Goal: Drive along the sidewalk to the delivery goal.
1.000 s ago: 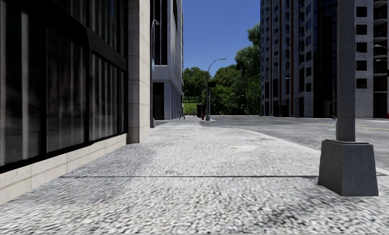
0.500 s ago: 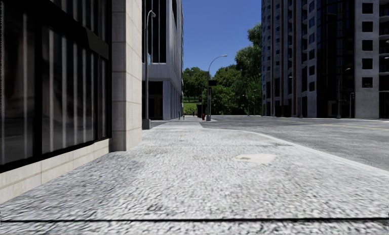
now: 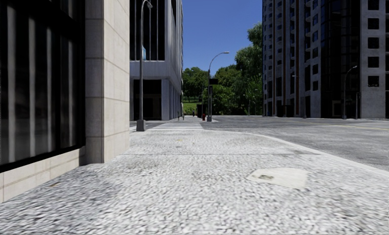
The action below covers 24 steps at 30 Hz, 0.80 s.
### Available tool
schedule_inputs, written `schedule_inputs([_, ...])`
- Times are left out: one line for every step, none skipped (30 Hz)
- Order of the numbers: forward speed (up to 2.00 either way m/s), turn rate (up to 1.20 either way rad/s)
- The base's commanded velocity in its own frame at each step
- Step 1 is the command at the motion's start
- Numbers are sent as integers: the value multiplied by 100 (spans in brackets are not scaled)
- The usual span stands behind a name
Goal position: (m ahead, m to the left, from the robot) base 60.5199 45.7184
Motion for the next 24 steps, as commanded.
schedule_inputs([200, 0])
schedule_inputs([200, 0])
schedule_inputs([200, 0])
schedule_inputs([200, 0])
schedule_inputs([200, 0])
schedule_inputs([200, 0])
schedule_inputs([200, 0])
schedule_inputs([200, 0])
schedule_inputs([200, 0])
schedule_inputs([200, 0])
schedule_inputs([200, 0])
schedule_inputs([200, 0])
schedule_inputs([200, 0])
schedule_inputs([200, 0])
schedule_inputs([200, 0])
schedule_inputs([200, 0])
schedule_inputs([200, 0])
schedule_inputs([200, 0])
schedule_inputs([200, 0])
schedule_inputs([200, 0])
schedule_inputs([200, 0])
schedule_inputs([200, 0])
schedule_inputs([200, 0])
schedule_inputs([200, 0])
